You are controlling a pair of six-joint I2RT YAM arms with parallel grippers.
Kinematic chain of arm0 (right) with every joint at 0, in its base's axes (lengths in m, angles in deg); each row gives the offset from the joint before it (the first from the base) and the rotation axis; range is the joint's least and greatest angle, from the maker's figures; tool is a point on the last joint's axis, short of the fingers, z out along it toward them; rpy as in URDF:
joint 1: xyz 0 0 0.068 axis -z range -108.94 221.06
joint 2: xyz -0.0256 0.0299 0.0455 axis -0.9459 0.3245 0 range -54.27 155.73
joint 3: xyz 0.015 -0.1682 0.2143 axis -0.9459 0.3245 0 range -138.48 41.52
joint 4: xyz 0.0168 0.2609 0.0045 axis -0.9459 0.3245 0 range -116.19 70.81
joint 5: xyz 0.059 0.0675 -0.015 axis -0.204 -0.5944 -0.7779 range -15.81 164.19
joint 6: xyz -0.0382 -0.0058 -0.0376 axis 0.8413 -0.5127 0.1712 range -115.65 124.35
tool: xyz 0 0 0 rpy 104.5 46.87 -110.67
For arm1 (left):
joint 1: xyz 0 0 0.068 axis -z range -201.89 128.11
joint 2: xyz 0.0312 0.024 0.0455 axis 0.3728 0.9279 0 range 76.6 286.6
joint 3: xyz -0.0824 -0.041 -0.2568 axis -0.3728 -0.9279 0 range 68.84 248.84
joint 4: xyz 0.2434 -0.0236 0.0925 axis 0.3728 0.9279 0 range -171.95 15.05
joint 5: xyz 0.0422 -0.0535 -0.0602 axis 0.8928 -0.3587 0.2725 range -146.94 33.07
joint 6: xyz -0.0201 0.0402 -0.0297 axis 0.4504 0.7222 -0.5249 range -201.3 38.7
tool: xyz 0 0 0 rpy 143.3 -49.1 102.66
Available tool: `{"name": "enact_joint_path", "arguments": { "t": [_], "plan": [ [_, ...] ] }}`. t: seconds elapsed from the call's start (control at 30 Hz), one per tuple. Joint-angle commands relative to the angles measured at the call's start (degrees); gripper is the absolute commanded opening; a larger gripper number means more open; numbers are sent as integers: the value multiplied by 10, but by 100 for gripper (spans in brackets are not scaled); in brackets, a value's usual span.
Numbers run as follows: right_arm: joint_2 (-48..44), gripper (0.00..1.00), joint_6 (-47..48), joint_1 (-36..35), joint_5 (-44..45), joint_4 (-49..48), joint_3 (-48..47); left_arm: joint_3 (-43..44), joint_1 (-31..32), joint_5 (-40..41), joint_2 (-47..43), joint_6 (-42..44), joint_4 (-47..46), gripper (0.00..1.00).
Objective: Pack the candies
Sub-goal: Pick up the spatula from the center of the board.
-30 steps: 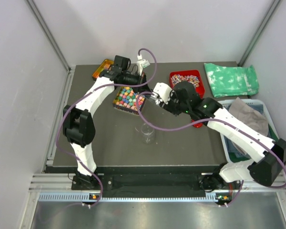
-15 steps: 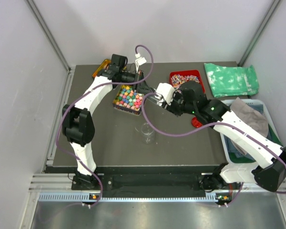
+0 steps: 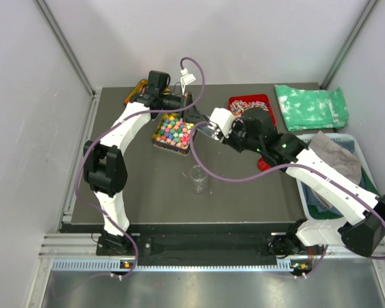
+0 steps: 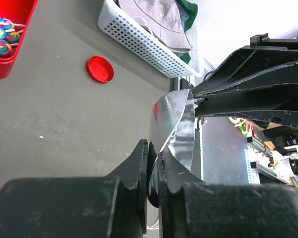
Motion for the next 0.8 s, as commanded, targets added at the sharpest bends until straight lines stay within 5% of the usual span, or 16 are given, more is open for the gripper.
{"name": "enact_joint_path", "arguments": {
  "t": [0.0, 0.2, 0.77],
  "plan": [
    [5, 25, -2, 2, 2, -28, 4, 8, 0, -35, -14, -16, -38, 0],
    [0, 38, 11, 1, 2, -23, 11, 8, 0, -36, -15, -18, -38, 0],
    [4, 32, 5, 2, 23, -36, 3, 2, 0, -34, -13, -20, -43, 0]
  ]
}}
